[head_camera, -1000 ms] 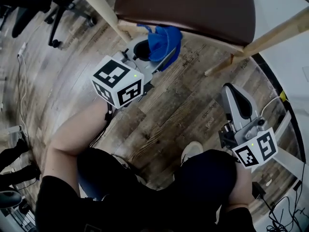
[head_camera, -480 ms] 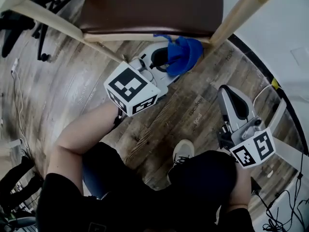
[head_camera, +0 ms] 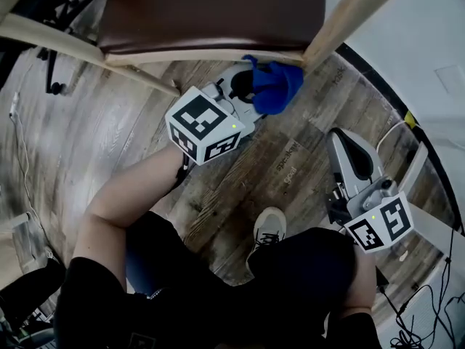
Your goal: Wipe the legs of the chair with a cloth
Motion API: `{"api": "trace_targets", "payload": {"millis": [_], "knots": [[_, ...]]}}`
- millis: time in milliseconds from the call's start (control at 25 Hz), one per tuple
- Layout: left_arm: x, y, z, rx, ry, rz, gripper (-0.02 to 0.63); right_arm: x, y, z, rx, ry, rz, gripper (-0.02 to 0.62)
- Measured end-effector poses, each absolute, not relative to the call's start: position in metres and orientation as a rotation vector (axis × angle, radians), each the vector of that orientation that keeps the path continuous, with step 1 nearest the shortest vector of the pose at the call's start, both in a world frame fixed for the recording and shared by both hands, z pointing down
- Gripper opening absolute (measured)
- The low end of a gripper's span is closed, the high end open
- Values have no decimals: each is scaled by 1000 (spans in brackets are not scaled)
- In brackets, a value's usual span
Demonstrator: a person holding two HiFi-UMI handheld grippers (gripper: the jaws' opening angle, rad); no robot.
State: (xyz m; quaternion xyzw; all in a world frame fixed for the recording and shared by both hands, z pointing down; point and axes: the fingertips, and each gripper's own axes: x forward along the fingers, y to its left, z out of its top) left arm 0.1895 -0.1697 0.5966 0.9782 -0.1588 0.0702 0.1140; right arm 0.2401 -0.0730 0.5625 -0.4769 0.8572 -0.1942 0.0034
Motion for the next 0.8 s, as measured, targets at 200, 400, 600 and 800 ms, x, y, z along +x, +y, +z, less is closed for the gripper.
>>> {"api": "trace_targets", "payload": {"millis": [200,400,600,800], "knots": [[191,-180,630,2832,-468,243,129,244,-78,573,-1492,2671,-650,8],[195,-182,659,2817,-450,235,130,248,-81,582,-1482,2672,-678,8],[201,-175,725,2799,-444,447,134,257,-84,590,-1505,2662,-698,8],[206,-172,809,2732,-435,755,138,268,-88,593,-1538,2640,-714,8]]}}
